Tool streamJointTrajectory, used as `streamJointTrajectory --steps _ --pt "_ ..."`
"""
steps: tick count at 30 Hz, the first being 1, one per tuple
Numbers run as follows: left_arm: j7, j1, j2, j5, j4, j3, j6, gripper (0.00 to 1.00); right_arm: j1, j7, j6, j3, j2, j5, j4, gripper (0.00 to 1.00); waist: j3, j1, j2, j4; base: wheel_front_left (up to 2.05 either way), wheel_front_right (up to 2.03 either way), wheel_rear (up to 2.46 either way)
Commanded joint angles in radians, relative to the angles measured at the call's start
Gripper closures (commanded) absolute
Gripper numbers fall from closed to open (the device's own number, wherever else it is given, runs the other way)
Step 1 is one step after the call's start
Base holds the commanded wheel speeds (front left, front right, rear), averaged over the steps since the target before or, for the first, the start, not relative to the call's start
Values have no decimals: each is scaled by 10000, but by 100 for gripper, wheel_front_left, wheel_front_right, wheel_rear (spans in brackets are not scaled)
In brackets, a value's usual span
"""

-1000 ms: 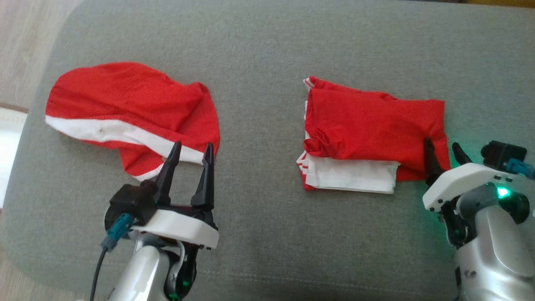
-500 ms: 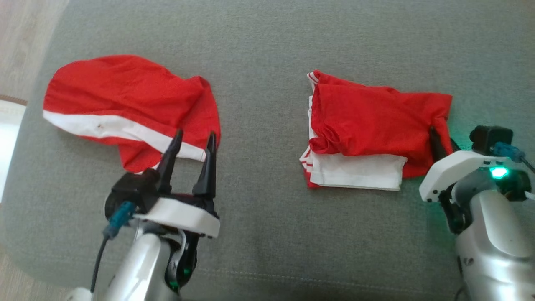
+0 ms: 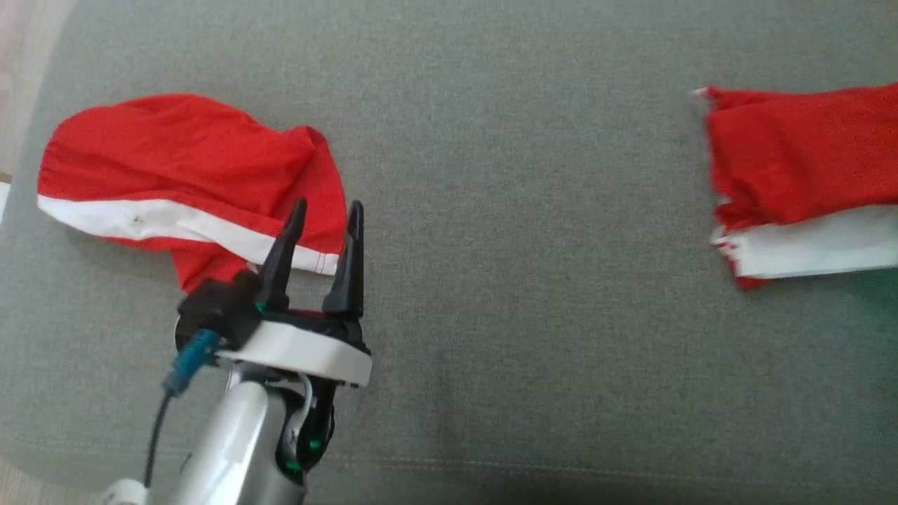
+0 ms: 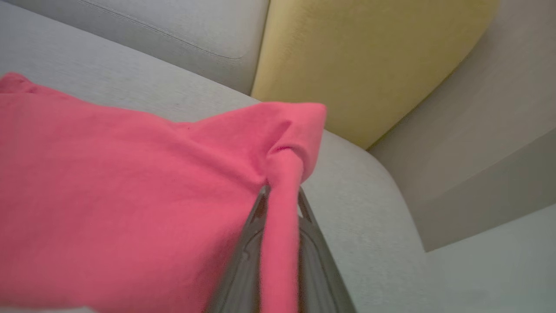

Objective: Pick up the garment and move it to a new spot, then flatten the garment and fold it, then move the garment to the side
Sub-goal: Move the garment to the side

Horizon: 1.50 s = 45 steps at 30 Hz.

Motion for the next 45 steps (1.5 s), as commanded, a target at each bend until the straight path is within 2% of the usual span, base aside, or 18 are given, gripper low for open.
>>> streamJointTrajectory --steps 1,5,9,20,21,22,23,31,34,40,45 --pt "-51 -405 41 -233 -439 306 66 0 -256 -120 -9 52 -436 -125 -344 100 117 -1 0 24 0 0 0" --pt "-51 -598 41 -483 -619 245 180 0 -331 -110 -9 -164 -1116 -476 -603 100 436 -1 0 72 0 0 0" --pt "-51 -771 41 -513 -718 201 208 0 -305 -18 -9 -619 -1472 -674 -996 100 702 -1 0 113 0 0 0" --pt "-51 -851 41 -498 -699 240 190 0 53 4 -9 -550 -1479 54 -1927 100 857 -1 0 47 0 0 0" --pt "-51 -852 41 -490 -679 243 187 0 57 -11 -9 -584 -1408 157 -1962 63 825 -1 0 33 0 0 0" --pt "-51 -851 41 -484 -656 248 184 0 52 -24 -9 -628 -1318 254 -2000 16 783 -1 0 17 0 0 0" --pt "-51 -846 41 -475 -630 255 179 0 31 31 -9 -721 -1194 377 -1995 0 728 -1 0 1 0 0 0" --pt "-51 -656 41 -433 -424 304 119 0 98 -74 -9 -478 -483 500 -2372 0 2 -1 0 -45 0 0 0" --pt "-51 -469 41 -385 -372 380 109 0 190 -233 -9 -276 -15 614 -2493 0 -477 -1 0 -48 0 0 0" --pt "-51 2 41 -182 -329 731 67 0 644 -728 -9 82 1331 951 -2919 0 -1474 -1 0 -61 0 0 0" --pt "-51 475 41 -44 -364 1116 7 0 1397 -1276 -9 -191 2847 1199 -3384 0 -2234 -1 0 -119 0 0 0"
